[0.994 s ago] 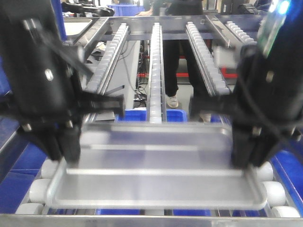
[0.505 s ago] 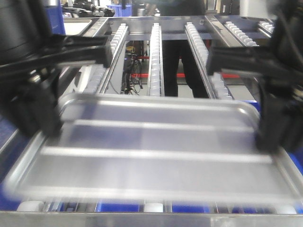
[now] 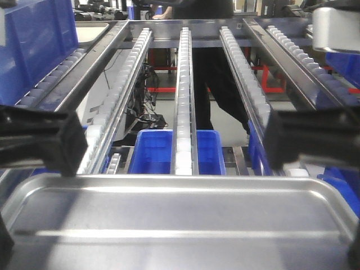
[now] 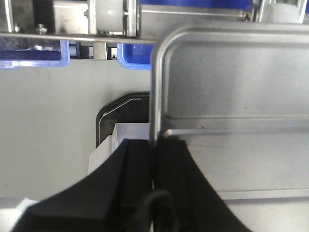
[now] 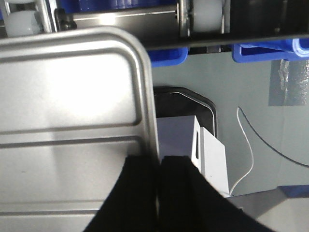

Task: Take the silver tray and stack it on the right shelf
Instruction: 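Lift the silver tray with both grippers and pull it toward the robot, then hold the tray in both grippers while the base turns and drives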

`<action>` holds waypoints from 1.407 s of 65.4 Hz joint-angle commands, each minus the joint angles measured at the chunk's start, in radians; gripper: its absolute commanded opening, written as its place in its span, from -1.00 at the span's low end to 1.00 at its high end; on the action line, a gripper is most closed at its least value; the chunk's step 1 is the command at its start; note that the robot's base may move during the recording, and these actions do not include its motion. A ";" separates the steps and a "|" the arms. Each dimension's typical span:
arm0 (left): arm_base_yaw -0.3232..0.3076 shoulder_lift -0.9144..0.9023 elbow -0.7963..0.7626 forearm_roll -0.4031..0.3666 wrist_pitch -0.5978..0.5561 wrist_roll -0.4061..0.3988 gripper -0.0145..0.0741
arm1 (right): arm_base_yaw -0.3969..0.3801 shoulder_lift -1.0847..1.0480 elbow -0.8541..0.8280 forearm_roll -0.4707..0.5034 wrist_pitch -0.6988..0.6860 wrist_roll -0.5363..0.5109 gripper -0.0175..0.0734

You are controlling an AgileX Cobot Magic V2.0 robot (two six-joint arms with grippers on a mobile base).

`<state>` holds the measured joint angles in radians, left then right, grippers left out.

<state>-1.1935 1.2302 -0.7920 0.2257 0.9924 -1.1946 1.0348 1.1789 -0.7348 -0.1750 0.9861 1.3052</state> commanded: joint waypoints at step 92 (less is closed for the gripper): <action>-0.013 -0.025 -0.016 0.027 0.109 0.005 -0.90 | 0.066 -0.026 -0.023 -0.076 0.035 0.057 -0.46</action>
<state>-1.1995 1.2302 -0.7904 0.2274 1.0327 -1.1946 1.1016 1.1773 -0.7348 -0.2002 0.9823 1.3588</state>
